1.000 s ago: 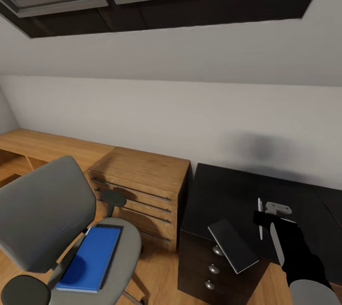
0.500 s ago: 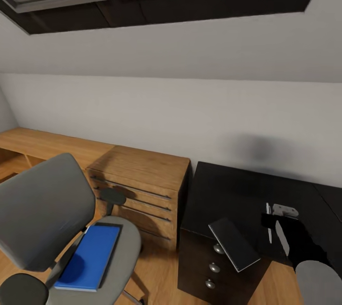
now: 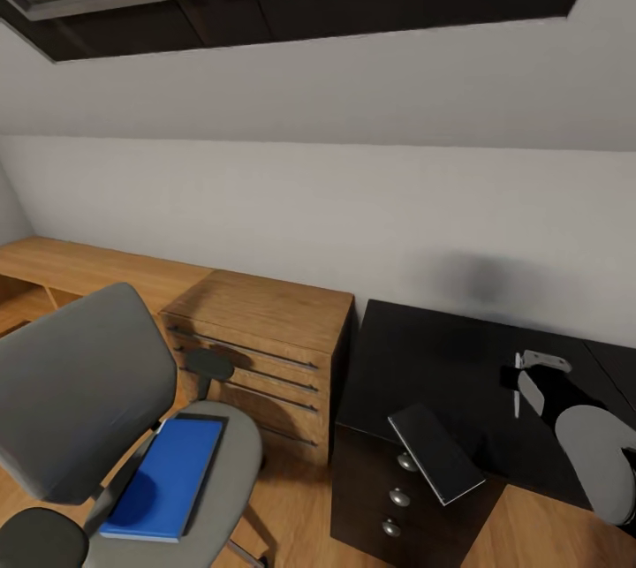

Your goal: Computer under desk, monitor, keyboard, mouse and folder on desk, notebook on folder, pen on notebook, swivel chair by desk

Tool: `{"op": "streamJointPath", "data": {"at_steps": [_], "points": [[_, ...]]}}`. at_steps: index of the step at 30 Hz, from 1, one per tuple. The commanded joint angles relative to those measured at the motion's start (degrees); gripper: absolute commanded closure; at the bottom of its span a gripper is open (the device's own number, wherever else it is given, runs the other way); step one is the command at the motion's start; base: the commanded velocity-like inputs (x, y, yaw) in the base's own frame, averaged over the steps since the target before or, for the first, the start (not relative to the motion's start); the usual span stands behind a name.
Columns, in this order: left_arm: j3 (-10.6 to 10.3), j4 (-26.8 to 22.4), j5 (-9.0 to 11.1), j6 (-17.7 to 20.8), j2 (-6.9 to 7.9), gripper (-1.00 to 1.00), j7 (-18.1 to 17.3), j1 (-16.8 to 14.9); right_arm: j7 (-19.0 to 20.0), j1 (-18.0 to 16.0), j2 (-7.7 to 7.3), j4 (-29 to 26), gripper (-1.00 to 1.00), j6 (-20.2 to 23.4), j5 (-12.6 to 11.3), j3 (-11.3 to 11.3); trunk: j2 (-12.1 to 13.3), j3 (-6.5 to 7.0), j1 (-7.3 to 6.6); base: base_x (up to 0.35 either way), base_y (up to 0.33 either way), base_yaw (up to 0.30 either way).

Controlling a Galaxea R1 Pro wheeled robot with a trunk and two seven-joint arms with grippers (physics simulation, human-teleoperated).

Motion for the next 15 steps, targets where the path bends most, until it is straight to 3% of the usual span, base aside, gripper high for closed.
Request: {"op": "streamJointPath", "data": {"at_steps": [1,5,15], "points": [[-0.5,0.0,0.2,-0.1,0.00,-1.00,0.4,0.0,-0.1,-0.1,0.00,0.1,1.00,0.3,0.5,-0.4,0.0,-0.07,0.00,0.000,0.000,0.000],[-0.5,0.0,0.2,-0.1,-0.03,-1.00,0.5,0.0,-0.4,-0.4,-0.08,0.5,1.00,0.1,0.5,-0.4,0.0,-0.07,0.00,0.000,0.000,0.000],[-0.5,0.0,0.2,-0.2,-0.08,-1.00,0.5,0.0,-0.7,-0.5,-0.13,1.5,1.00,-1.9,0.4,-0.4,-4.1,-1.86,2.20,0.000,0.000,0.000]]}}
